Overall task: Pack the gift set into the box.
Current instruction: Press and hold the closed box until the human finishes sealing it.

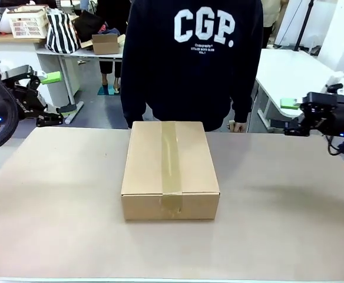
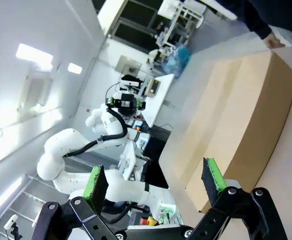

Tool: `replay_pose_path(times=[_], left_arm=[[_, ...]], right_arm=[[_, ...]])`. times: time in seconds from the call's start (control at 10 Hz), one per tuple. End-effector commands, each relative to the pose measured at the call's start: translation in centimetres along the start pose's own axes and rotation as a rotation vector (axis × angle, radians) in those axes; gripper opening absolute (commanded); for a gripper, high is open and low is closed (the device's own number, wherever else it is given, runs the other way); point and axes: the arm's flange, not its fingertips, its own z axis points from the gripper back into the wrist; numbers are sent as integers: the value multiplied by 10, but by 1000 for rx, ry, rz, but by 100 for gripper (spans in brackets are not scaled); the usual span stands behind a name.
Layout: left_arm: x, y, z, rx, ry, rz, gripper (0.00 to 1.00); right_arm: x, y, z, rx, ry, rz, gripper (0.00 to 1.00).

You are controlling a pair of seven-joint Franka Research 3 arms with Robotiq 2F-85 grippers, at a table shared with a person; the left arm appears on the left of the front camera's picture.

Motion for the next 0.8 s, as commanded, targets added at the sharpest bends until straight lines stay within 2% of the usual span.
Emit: replay_pose_path(times=[0.0, 0.7], left_arm=[[-5, -5, -18, -10, 48, -17, 100], [-5, -5, -18, -10, 48, -17, 100]], right_arm=[[-2, 3, -10, 2, 23, 7, 100], [-2, 3, -10, 2, 23, 7, 100]])
